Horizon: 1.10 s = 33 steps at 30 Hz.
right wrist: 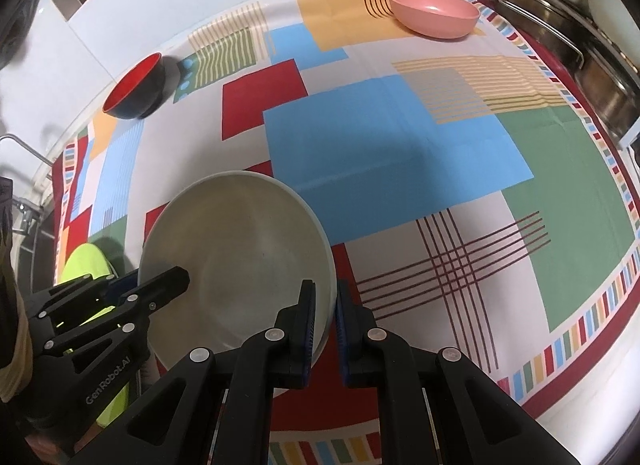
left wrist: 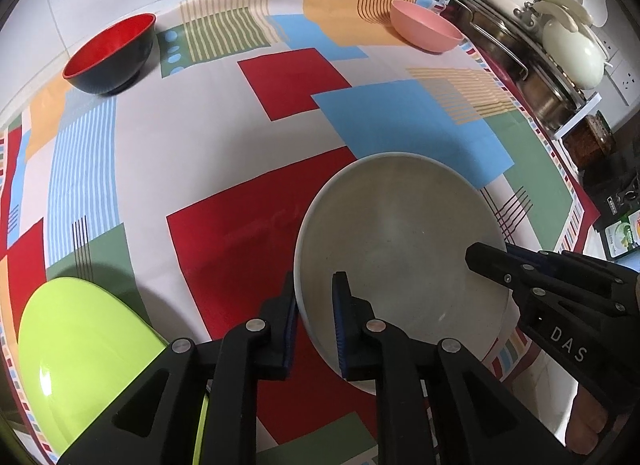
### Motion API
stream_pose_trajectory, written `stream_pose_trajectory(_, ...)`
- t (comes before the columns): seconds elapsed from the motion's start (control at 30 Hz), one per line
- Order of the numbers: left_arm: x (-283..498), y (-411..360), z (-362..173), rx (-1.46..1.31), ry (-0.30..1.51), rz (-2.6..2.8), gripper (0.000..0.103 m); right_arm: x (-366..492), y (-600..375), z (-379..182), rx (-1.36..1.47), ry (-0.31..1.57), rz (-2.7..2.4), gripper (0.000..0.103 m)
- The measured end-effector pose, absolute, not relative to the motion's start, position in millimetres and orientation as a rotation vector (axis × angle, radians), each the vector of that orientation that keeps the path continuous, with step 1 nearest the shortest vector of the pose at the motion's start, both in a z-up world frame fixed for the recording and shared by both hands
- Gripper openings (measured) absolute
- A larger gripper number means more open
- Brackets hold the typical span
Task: Organize plates and bowls
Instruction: 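Lift the white bowl with both grippers and carry it toward the green plate, then lower the white bowl onto the plate stack and open both grippers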
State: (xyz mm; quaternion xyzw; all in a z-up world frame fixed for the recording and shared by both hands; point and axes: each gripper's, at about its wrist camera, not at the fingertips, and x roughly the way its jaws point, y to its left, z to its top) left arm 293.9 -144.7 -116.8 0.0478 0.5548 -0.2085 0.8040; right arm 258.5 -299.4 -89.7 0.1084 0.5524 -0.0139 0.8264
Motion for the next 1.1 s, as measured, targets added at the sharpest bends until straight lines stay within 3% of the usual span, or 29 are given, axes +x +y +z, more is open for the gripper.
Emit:
stream_pose_trajectory(0.33,293,-146,-116,0.086,1.191,-0.448,0.023,257,-301,-91,0.235,1.174,-0.015,0.011)
stream_pose_trajectory(0.57,293,-145,-104,0.104,1.136,-0.429,0.054,257,-304,-85,0.225,1.144,-0.028,0.014)
stream_pose_trajectory(0.67,294,-146,-93,0.121,1.093,-0.423,0.064,257,-309,-76,0.211,1.104,-0.048,0.033)
stream_pose_trajectory(0.77,298,-151,-82,0.147,1.050,-0.415,0.069,259,-318,-66,0.212,1.054,-0.076,0.039)
stream_pose_trajectory(0.9,311,-161,-67,0.178,0.992,-0.409,0.075,265,-330,-55,0.211,0.996,-0.104,0.056)
stream_pose_trajectory(1.1,337,-181,-48,0.206,0.919,-0.411,0.079,281,-348,-35,0.162,0.887,-0.176,0.062)
